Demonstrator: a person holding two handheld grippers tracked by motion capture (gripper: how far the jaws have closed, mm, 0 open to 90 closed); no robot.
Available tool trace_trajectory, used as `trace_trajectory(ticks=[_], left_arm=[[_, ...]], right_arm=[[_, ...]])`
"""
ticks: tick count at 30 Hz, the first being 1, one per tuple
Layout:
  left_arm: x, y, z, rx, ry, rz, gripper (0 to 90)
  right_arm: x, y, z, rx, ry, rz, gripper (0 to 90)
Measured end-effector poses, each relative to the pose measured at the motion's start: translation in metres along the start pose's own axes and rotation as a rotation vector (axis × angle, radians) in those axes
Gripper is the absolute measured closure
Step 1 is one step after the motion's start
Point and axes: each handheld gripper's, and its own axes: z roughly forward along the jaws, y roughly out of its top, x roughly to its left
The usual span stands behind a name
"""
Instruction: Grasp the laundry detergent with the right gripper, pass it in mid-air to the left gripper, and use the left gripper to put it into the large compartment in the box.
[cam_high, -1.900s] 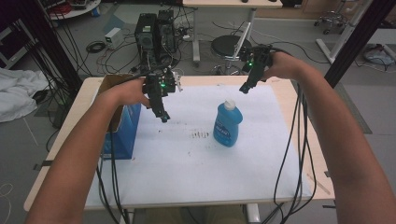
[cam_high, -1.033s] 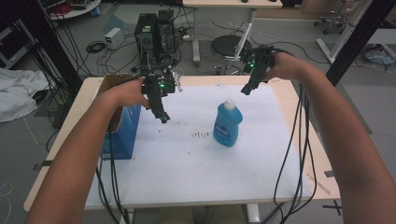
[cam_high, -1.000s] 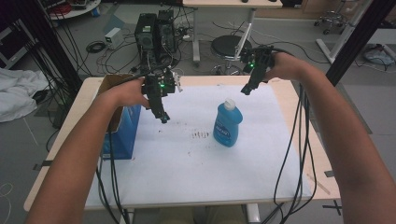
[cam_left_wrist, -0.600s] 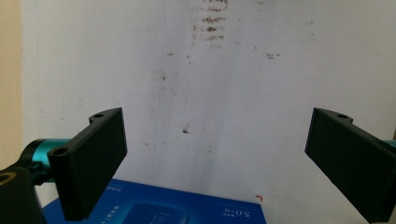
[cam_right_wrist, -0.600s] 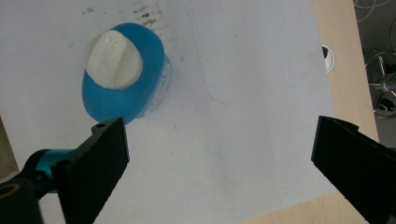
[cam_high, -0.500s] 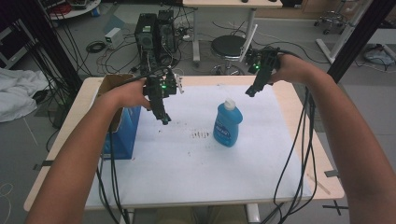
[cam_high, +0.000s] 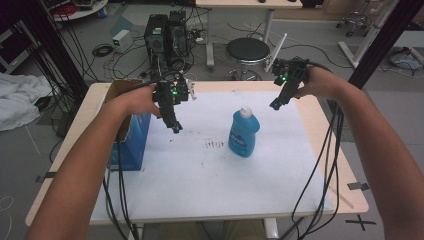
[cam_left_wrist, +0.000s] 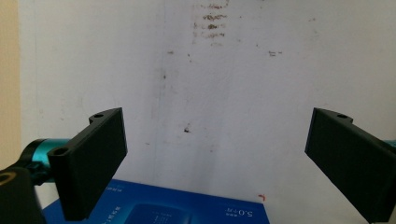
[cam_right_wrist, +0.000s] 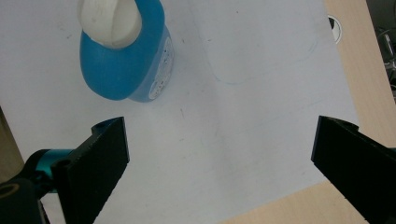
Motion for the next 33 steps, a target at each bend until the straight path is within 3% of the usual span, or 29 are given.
trace_trajectory(ticks=[12,20,26,29,33], left_arm=[[0.0,0.003,0.003,0.0,0.0,0.013,5.5],[-0.001,-0.002,0.004,0.005,0.0,0.015,5.5],[-0.001,-0.004,0.003,-0.005,0.0,0.015,5.5],[-0.001,-0.004,0.004,-0.002,-0.004,0.018,5.5],[0.0,-0.004,0.004,0.001,-0.006,0.017,5.5]], right_arm=[[0.019,-0.023,0.007,-0.02,-0.023,0.044,3.1],[0.035,-0.037,0.013,-0.068,-0.035,0.122,3.1],[0.045,-0.048,0.023,-0.099,-0.006,0.186,3.1],[0.052,-0.053,0.03,-0.139,0.019,0.22,3.1],[0.057,-0.055,0.034,-0.157,0.017,0.255,3.2]])
